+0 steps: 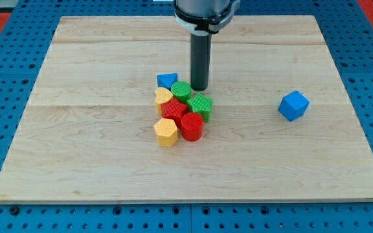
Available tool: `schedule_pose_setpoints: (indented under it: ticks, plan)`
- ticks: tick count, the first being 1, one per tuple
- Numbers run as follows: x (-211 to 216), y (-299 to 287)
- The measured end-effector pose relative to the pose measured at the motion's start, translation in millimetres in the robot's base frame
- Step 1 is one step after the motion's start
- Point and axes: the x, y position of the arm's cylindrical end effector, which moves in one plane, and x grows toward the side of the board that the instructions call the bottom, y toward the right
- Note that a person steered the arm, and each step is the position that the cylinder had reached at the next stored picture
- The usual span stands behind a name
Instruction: Slightly push the green circle
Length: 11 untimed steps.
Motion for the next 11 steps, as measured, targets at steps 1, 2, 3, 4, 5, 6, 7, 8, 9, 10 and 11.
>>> schedule_pose_setpoints:
  ticks: [1, 2, 3, 4, 5, 6, 7, 8, 9, 10, 11]
  plan:
    - [-6, -11]
    - [5, -14]
    - [19, -14]
    - [6, -14]
    - [-18, -28]
    - [-42, -69]
    - [-35, -82]
    - [-24, -74]
    - [-8, -63]
    - [-8, -28]
    - [-16, 91]
